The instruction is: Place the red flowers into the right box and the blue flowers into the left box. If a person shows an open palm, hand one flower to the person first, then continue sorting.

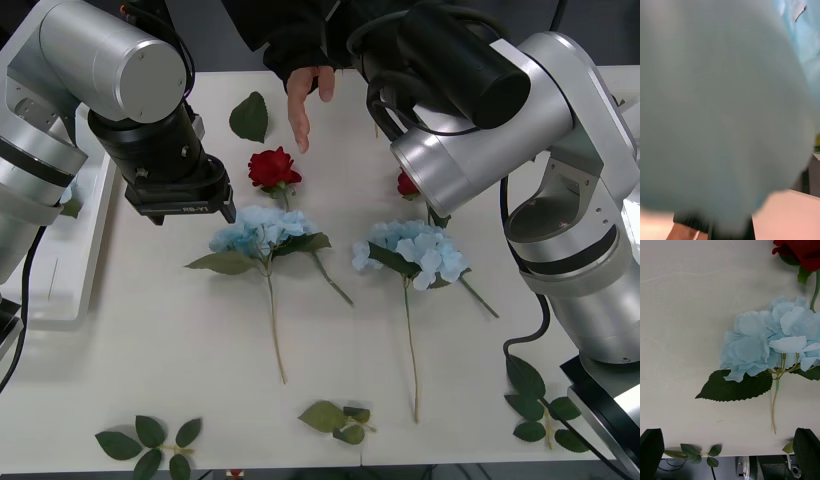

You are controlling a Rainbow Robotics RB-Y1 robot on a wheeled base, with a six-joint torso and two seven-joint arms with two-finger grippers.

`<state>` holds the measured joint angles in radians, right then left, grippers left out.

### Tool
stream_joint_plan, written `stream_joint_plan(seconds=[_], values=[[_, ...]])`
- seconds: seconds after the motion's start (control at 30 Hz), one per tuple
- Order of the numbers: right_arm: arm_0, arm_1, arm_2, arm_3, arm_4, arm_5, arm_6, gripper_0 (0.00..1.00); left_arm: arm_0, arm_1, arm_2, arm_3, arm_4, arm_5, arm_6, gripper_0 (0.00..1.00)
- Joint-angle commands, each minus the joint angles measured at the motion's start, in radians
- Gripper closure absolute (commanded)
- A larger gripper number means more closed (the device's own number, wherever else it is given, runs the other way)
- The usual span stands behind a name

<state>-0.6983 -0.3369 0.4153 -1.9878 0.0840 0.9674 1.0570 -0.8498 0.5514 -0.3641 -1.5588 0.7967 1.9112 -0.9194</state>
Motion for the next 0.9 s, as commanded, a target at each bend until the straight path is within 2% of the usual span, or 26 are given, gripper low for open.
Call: stream_joint_plan(seconds=[0.03, 0.9], values=[[-0.027, 0.027, 0.010, -0.019, 0.026, -0.029, -0.031, 1.00, -0.035, -0.010, -0.003, -0.029, -0.011, 0.009, -0.062, 0.00], [-0.027, 0.026, -0.013, -0.020, 0.085, -0.141, -0.106, 1.00, -0.032, -0.010, -0.003, -0.027, -0.017, 0.009, -0.073, 0.00]])
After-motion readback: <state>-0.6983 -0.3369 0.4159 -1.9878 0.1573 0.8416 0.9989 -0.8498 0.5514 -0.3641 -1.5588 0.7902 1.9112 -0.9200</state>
